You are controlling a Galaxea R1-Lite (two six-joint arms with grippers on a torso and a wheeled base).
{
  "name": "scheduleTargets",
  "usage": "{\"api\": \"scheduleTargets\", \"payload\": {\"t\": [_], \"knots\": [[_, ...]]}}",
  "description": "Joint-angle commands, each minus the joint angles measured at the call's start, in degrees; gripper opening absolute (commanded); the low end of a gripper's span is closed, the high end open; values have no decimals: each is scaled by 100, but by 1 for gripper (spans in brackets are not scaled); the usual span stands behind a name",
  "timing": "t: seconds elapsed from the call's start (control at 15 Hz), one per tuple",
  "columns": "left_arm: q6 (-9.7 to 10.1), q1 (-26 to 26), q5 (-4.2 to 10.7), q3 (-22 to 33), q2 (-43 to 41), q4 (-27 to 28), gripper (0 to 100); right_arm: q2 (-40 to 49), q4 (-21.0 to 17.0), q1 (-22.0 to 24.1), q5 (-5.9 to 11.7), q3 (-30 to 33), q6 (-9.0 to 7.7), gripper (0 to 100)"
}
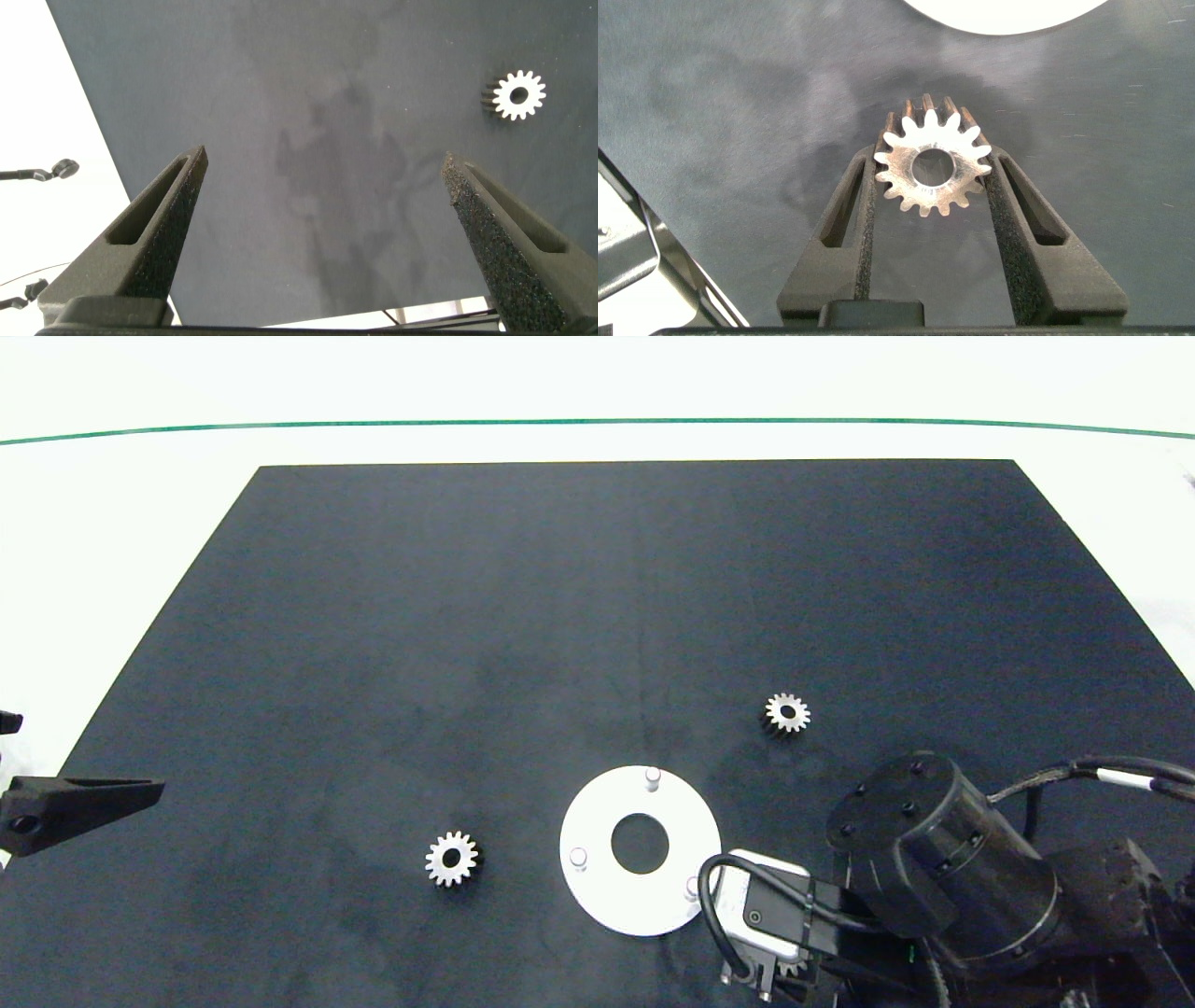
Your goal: Install three planetary gears onto the carrier pins
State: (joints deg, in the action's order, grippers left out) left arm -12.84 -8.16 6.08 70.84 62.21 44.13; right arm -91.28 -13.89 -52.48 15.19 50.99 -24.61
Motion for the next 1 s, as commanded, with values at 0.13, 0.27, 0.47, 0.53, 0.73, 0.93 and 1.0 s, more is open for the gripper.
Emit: {"api": "scheduleTargets", "payload": {"t": [0.13, 0.27, 0.47, 0.53, 0.73, 0.93, 1.0], "knots": [[-8, -2, 7, 0, 2, 25, 100, 32, 0, -25, 10, 491, 27, 13], [-8, -2, 7, 0, 2, 25, 100, -188, -18, -52, 10, 842, 44, 13], [-8, -2, 7, 0, 2, 25, 100, -513, -18, -140, 10, 1115, 53, 13], [-8, -2, 7, 0, 2, 25, 100, -575, -18, -140, 10, 1132, 62, 13], [-17, -2, 7, 0, 2, 25, 100, -619, -18, -140, 10, 1106, 62, 13], [-8, -2, -2, 0, 2, 25, 100, -628, -27, -122, 10, 1088, 71, 13], [-8, -2, -2, 0, 2, 25, 100, -663, -27, -122, 10, 1079, 71, 13]]}}
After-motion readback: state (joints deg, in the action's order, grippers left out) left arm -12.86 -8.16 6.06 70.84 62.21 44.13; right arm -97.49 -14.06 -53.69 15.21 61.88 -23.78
